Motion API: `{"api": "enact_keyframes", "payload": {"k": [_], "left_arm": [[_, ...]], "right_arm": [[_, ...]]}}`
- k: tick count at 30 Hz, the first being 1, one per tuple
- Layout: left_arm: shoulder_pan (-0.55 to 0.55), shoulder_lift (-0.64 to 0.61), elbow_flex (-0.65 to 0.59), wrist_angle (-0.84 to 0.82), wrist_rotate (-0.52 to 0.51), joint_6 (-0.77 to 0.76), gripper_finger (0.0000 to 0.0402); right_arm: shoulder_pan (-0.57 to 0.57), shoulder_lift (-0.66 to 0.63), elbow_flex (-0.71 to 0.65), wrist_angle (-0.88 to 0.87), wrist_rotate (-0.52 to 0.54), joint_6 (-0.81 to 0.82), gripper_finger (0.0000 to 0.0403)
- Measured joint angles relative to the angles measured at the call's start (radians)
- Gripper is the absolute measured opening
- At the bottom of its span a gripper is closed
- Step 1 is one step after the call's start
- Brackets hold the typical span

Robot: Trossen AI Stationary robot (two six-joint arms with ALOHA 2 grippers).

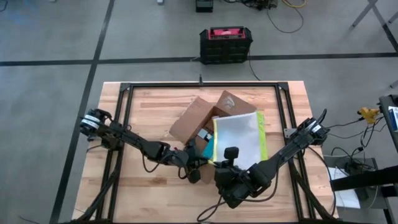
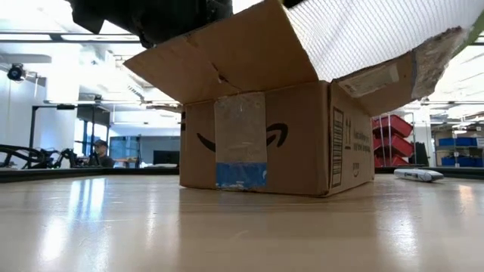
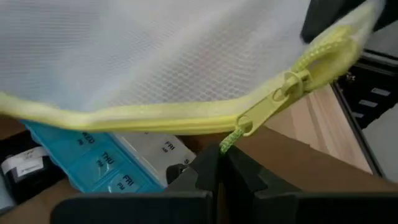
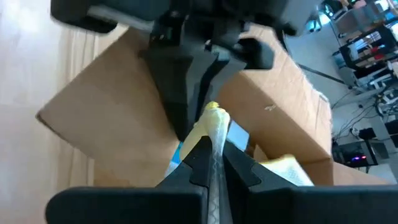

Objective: Unpack boxes
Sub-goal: Open the transparent zip lock bag

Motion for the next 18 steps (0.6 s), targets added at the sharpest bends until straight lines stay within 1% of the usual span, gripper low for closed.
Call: {"api": "enact_keyframes", "payload": {"k": [7, 14, 18], "left_arm": [[-0.003, 0.000, -0.002, 0.059, 0.000, 0.004, 0.0000], [-0.018, 0.000, -0.002, 0.066, 0.000, 0.004, 0.0000], [-0.019, 0.000, -0.002, 0.067, 0.001, 0.025, 0.0000]], "right_arm": [[-0.011, 0.000, 0.052, 0.002, 0.010, -0.030, 0.0000], [-0.012, 0.000, 0.108, 0.013, 0.030, -0.058, 0.0000], [-0.012, 0.000, 0.144, 0.043, 0.002, -0.104, 0.0000]]}}
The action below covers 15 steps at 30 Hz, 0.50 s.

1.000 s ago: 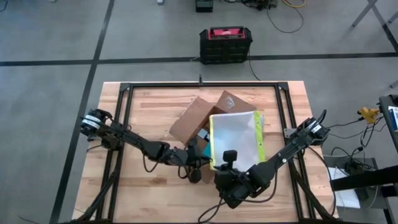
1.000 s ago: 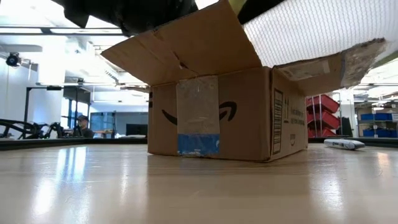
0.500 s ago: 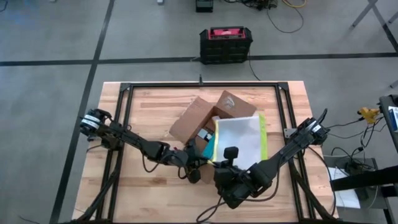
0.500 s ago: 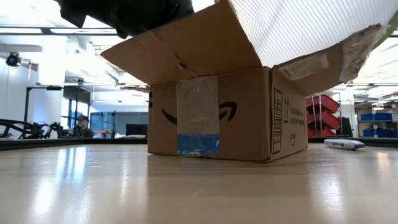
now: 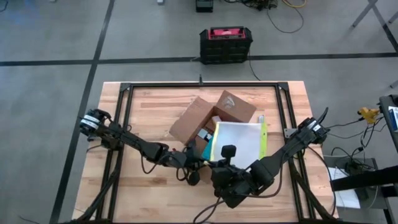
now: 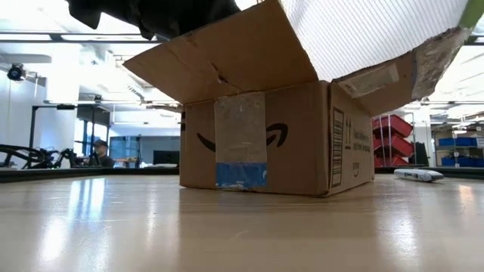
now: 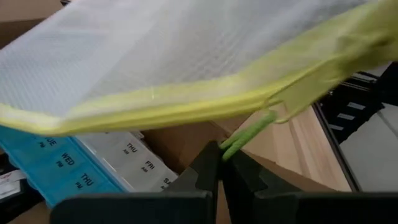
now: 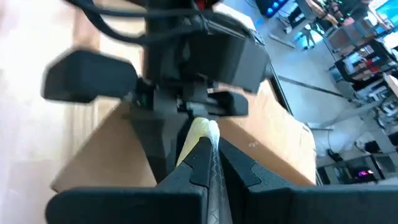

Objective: Unpack boxes
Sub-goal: Open the transparent zip lock bag

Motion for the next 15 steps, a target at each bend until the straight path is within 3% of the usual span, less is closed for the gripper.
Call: {"api": "enact_keyframes", "payload": {"k": [9, 15], "left_arm": [[0.000, 0.025, -0.002, 0.005, 0.000, 0.009, 0.0000], [0.004, 0.033, -0.014, -0.030, -0.057, 0.013, 0.0000]], "right_arm": [[-0.001, 0.000, 0.084, 0.009, -0.165, -0.017, 0.0000], [0.020, -0.011, 0.115, 0.027, -0.195, -0.008, 0.0001]]}}
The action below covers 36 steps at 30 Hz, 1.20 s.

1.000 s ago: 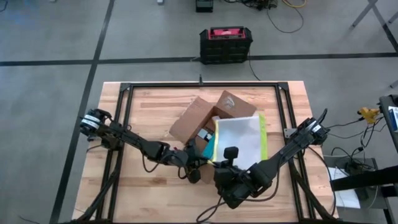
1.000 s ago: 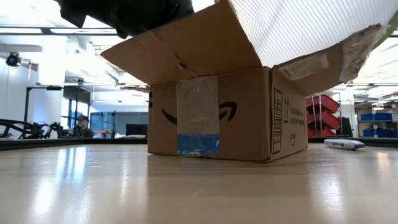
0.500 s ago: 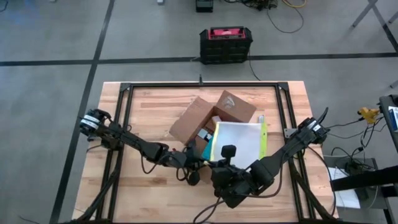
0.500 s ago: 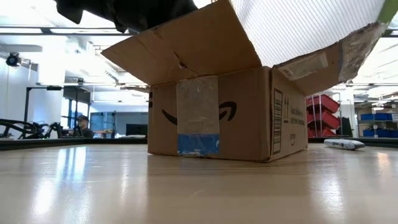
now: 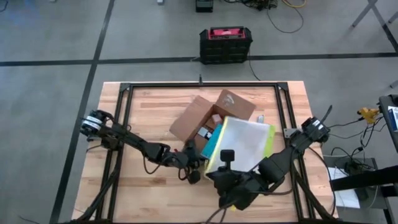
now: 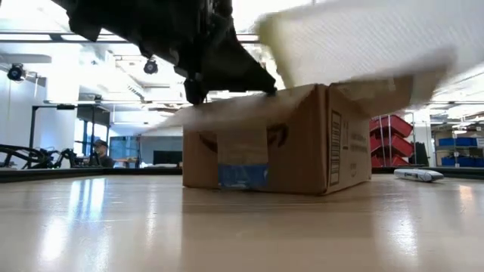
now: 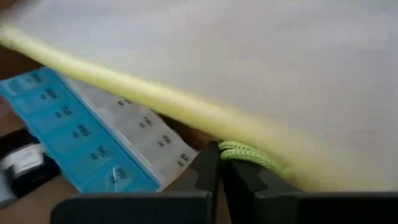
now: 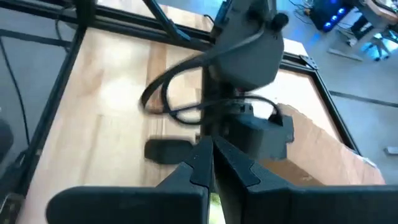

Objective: Unpack boxes
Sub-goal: Open the transparent zip lock bag

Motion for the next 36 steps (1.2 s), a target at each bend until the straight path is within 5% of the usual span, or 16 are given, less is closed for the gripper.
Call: {"api": "enact_keyframes", "payload": {"k": [13, 18, 27, 36], "left_arm": [[-0.041, -0.101, -0.002, -0.023, 0.035, 0.157, 0.0000], [-0.098, -0.153, -0.002, -0.029, 0.061, 0.301, 0.0000], [-0.136, -0.289, 0.000, -0.029, 0.059, 0.478, 0.0000], [-0.134, -0.410, 0.000, -0.108, 0.058, 0.558, 0.0000]], "right_arm": [[0.016, 0.006, -0.037, -0.314, -0.025, 0.213, 0.0000], [-0.016, 0.008, -0.077, -0.299, -0.190, 0.162, 0.0022], [-0.162, 0.008, -0.085, -0.128, -0.543, -0.058, 0.0135], [-0.264, -0.007, -0.040, -0.067, -0.564, -0.203, 0.0156]]}}
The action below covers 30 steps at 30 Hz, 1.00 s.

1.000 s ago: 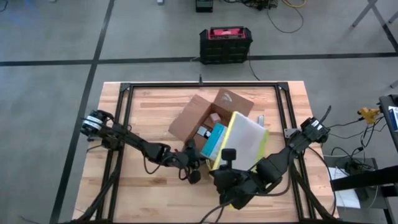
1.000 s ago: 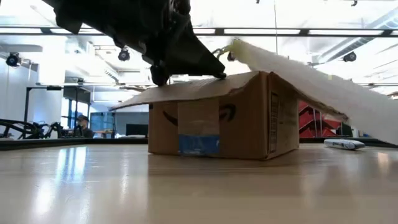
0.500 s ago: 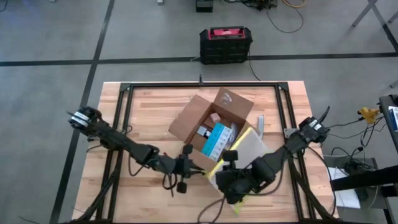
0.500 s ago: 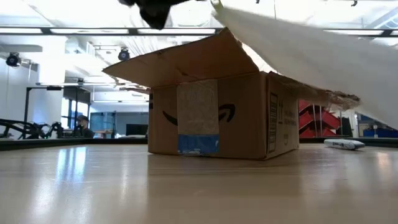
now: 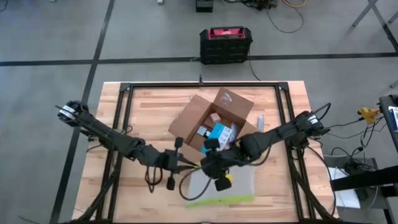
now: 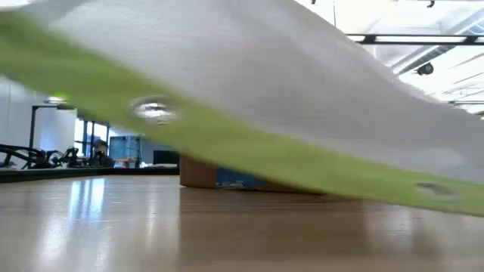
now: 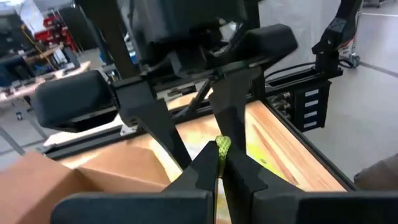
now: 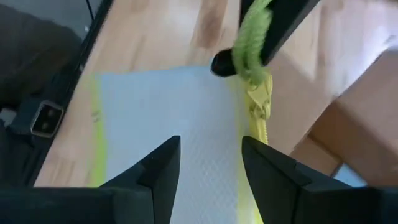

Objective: Unpack boxes
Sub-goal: Open the transparent zip lock bag

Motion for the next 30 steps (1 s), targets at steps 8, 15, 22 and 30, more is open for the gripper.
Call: {"api": "enact_keyframes", "payload": {"k": [8, 15, 22, 30], "left_arm": [[0.030, -0.088, 0.000, -0.063, 0.000, 0.026, 0.0000], [0.052, -0.092, 0.000, -0.066, 0.000, 0.034, 0.0000], [0.052, -0.095, 0.000, -0.065, 0.001, 0.034, 0.0000], [0.051, -0.097, 0.000, -0.076, 0.002, 0.033, 0.0000]], "right_arm": [[-0.042, 0.000, 0.081, 0.009, 0.000, -0.050, 0.0139], [-0.054, 0.008, 0.076, 0.084, -0.060, -0.022, 0.0129], [-0.072, 0.007, 0.081, 0.116, -0.067, 0.064, 0.0089], [-0.077, 0.009, 0.080, 0.122, -0.061, 0.094, 0.0005]]}}
